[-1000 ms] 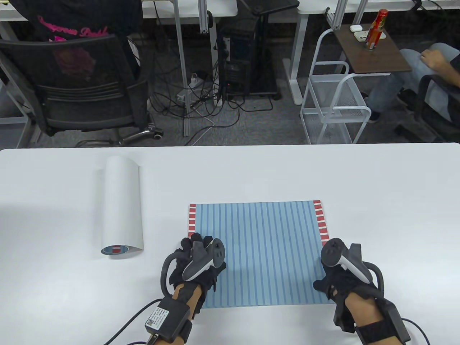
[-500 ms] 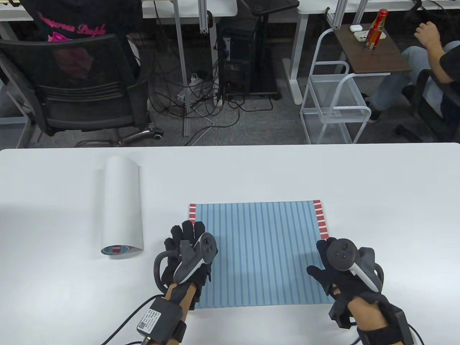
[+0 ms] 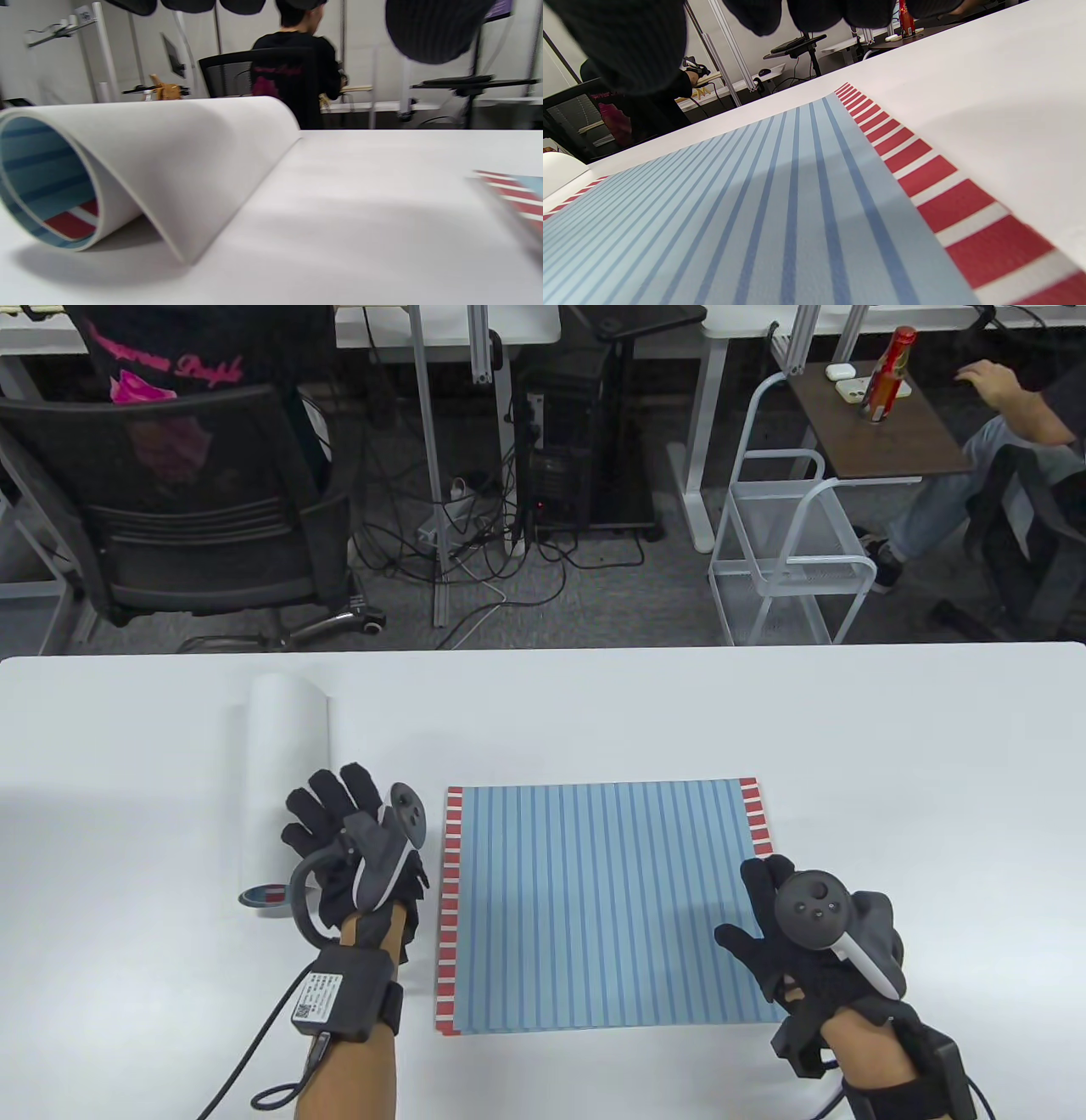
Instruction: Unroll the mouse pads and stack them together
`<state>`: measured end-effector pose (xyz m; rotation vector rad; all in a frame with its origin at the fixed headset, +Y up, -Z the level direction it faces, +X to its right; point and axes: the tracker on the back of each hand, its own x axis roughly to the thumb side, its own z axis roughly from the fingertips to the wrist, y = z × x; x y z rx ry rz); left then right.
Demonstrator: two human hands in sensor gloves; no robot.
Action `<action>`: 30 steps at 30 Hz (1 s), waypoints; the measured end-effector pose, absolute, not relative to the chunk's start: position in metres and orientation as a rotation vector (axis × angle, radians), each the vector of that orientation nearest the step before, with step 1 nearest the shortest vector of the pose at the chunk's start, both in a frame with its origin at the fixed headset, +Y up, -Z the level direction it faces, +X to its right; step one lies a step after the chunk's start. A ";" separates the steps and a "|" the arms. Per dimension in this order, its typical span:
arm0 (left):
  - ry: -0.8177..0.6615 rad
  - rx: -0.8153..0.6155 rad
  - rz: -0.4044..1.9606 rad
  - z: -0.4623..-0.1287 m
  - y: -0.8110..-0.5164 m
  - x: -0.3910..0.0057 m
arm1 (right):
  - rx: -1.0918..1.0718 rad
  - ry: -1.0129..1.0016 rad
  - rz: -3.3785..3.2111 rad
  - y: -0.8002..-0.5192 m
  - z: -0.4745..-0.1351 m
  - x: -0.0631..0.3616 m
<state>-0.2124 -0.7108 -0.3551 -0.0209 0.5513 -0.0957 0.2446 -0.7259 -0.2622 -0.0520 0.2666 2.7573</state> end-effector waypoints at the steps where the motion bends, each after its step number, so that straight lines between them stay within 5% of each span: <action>1: 0.587 -0.038 -0.112 -0.360 -0.713 -0.220 | -0.054 0.266 2.756 -0.726 -0.262 0.245; 16: 0.874 -0.293 -0.069 -0.380 -0.750 -0.281 | -0.078 0.289 2.732 -0.726 -0.263 0.246; 30: 0.831 0.000 -0.206 -0.380 -0.736 -0.288 | -0.099 0.311 2.718 -0.729 -0.266 0.247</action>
